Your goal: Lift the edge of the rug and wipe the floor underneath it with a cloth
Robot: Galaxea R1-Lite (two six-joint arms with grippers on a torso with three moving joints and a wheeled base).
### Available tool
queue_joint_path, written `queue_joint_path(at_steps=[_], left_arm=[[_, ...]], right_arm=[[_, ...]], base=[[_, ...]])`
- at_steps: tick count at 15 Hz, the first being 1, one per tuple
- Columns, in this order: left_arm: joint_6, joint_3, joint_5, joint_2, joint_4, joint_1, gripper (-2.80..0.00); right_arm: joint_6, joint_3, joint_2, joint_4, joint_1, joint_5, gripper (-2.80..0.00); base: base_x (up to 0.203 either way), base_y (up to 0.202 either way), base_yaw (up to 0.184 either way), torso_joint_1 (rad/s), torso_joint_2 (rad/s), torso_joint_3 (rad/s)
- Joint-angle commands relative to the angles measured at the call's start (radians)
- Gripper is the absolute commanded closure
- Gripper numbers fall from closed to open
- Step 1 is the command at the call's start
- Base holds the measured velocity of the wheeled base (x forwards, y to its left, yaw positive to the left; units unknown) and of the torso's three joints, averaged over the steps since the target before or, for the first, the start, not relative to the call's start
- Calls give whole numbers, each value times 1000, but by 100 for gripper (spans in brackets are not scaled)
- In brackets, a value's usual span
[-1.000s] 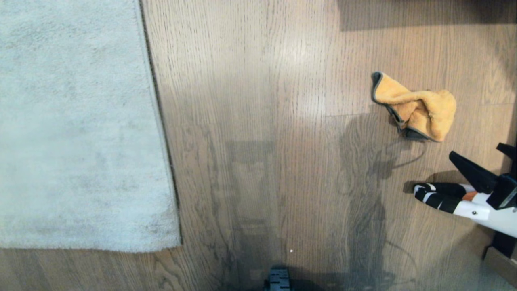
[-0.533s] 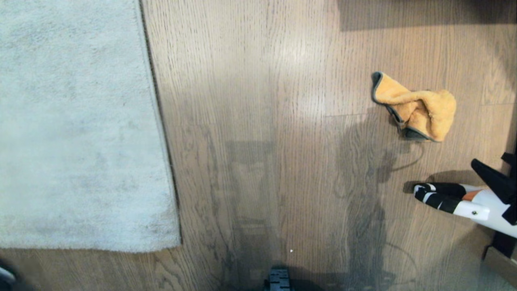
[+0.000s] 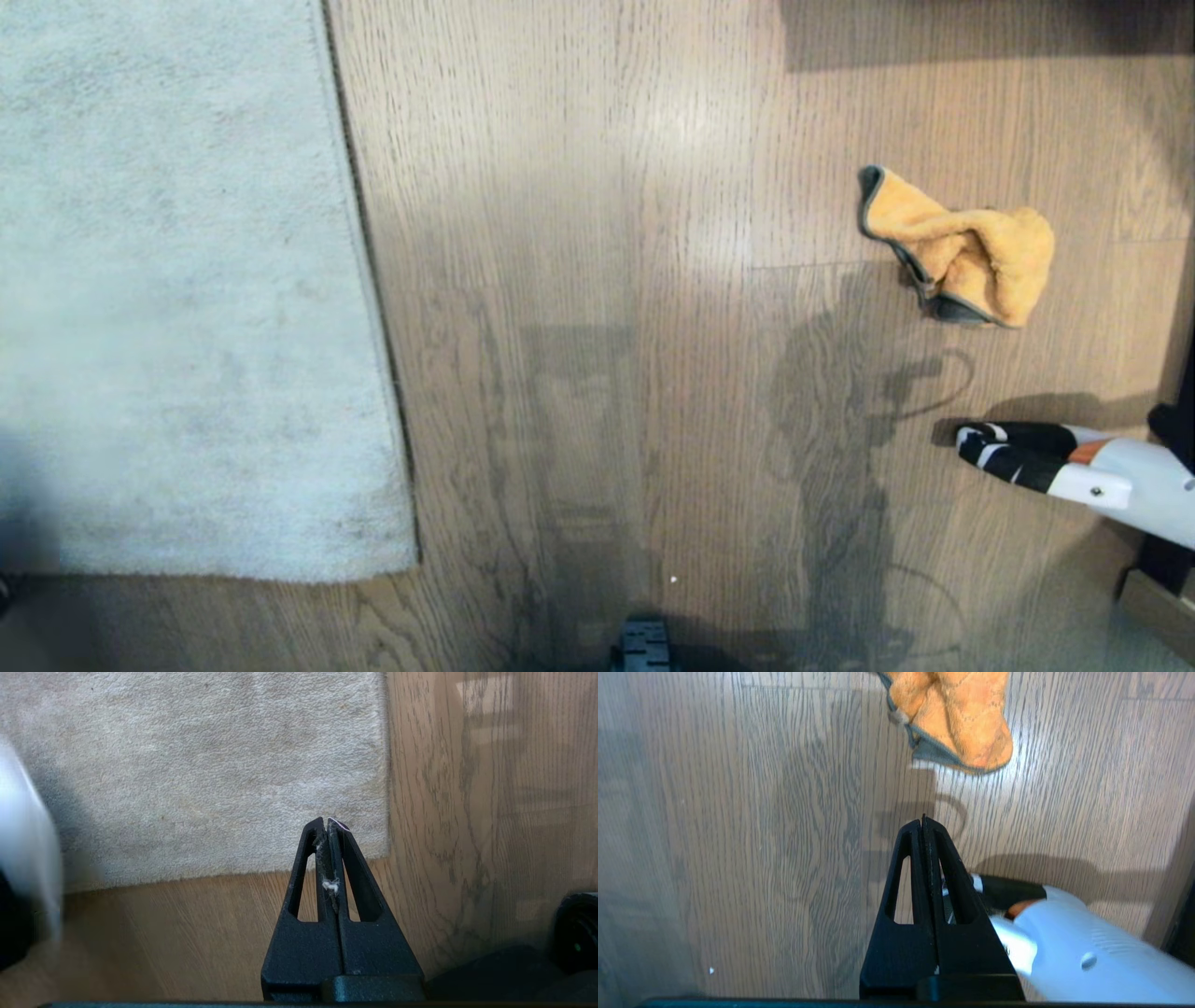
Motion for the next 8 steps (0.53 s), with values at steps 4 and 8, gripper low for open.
queue_joint_path(at_steps=[4,8], left_arm=[[1,0,1,0,-1,0,0],[1,0,1,0,-1,0,0]], right_arm=[[-8,93,-151,49,12,0,0],[-37,97,-316,292,17,0,0]], base=[[0,0,0,0,0,0],[0,0,0,0,0,0]])
